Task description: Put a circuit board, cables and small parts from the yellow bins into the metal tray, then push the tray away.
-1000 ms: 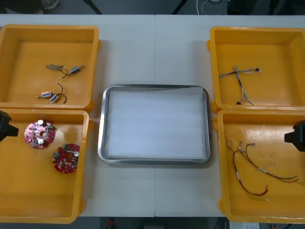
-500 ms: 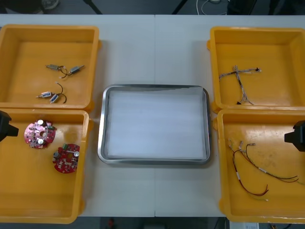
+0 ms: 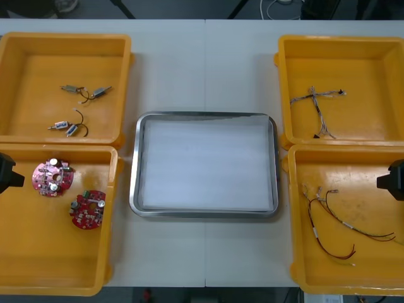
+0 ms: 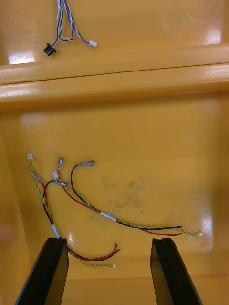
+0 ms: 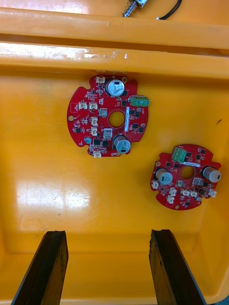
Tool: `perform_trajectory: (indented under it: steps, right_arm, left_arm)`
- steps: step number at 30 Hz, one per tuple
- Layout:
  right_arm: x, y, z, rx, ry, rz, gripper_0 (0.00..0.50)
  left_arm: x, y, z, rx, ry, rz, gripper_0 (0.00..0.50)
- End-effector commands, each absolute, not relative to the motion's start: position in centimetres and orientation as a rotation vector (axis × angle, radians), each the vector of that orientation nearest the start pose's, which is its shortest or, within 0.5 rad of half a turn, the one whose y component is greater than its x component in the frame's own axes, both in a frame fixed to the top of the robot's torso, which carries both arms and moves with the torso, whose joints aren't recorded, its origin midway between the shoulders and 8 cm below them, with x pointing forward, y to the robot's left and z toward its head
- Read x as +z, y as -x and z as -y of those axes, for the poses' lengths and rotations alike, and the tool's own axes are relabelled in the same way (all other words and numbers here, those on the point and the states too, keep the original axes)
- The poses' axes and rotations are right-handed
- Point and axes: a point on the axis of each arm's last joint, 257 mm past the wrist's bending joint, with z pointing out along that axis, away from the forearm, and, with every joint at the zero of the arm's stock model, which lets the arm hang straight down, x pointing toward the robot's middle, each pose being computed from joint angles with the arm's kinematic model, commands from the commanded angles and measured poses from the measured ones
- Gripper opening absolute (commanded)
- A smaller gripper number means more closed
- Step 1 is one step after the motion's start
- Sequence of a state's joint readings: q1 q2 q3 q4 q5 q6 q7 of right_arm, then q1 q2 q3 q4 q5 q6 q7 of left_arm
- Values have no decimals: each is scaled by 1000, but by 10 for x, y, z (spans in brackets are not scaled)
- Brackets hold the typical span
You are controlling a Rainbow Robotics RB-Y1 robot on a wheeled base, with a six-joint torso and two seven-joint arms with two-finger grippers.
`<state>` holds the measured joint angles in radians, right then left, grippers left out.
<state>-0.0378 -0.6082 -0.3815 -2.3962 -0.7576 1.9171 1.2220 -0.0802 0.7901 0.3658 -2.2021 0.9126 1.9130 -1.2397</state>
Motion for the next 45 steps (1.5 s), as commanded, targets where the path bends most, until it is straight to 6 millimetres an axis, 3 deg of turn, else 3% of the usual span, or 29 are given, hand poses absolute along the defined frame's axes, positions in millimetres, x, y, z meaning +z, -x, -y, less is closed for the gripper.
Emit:
perform_trajectory:
  steps: [1,4,9,21,25,35,45]
  right_arm:
    - [-149,-351,365,-30,-113,-2535,500]
    - [-137,-355,362,-29,-92,-2500,500]
    - [-139,-350,357,-34,-63,-2504,500]
    - [-197,-300,360,-37,-15,-2691,500]
    - [-210,-288,365,-90,97,-2736,500]
    - [-233,-298,363,-172,338,-2663,500]
    - [-270,-308,361,-165,559,-2610,500]
  left_arm:
    - [-188,-350,-378,0,-37,-2734,500]
    - [-191,-356,-375,10,-43,-2719,500]
    - [-198,-363,-370,24,-52,-2705,500]
    - [-236,-384,-365,-24,-22,-2709,500]
    - [-243,-388,-362,-8,-34,-2703,500]
    - [-264,-395,-359,14,-19,-2701,500]
    - [-280,-400,-356,-8,3,-2702,500]
